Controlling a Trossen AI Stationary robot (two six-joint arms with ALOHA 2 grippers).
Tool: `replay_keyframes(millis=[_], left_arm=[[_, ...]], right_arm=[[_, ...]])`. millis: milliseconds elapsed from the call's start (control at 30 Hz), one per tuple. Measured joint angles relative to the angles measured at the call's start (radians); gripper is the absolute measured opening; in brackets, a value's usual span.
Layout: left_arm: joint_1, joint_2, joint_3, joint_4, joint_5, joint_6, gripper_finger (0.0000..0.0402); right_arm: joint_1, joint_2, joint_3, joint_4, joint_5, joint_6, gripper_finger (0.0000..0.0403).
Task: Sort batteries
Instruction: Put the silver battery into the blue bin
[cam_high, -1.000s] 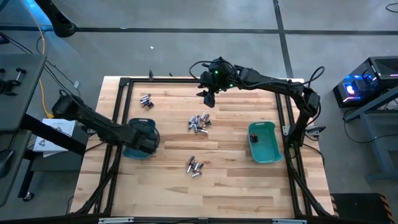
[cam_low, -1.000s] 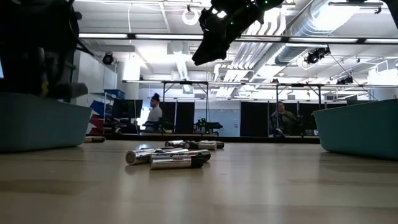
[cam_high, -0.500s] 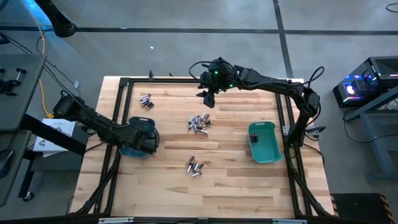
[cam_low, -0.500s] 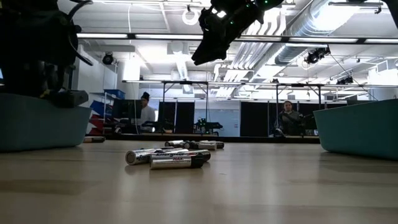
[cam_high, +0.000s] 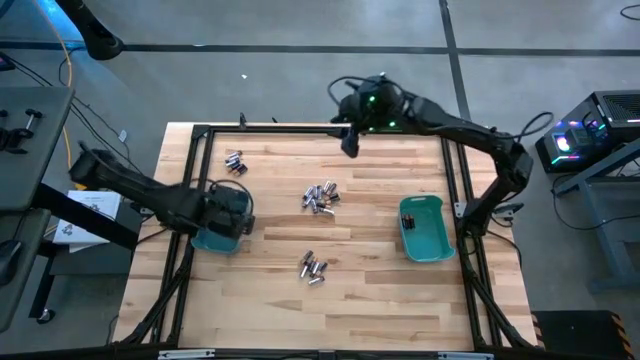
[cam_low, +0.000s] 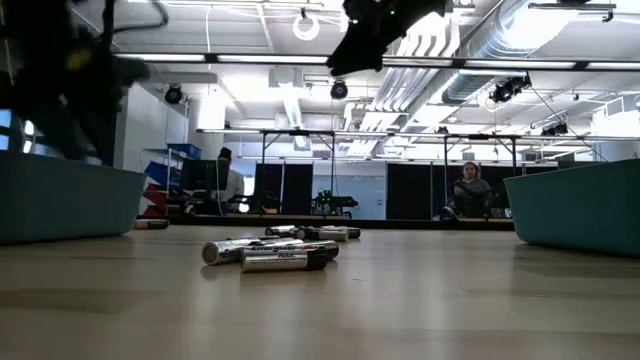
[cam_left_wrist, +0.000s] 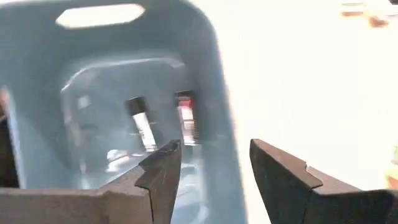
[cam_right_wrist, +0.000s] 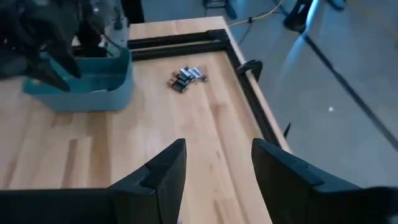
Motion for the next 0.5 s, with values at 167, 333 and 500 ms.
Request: replay_keyframes(millis=[167, 333, 500], left_arm=[[0.002, -0.036, 0.121, 0.001, -0.097, 0.219, 0.0167], [0.036, -0.036, 0.217, 0.093, -0.280, 0.447, 0.0154], [0.118, -0.036, 0.248, 0.262, -0.365, 0.674, 0.0149]], right_arm=[[-0.051, -0.006, 0.000, -0.166, -0.309, -0.006, 0.0177], [-0.023, 0.090, -0.001, -0.427, -0.403, -0.123, 0.0177], [0.081, 0.202, -0.020, -0.489, -0.415, -0.205, 0.0177]])
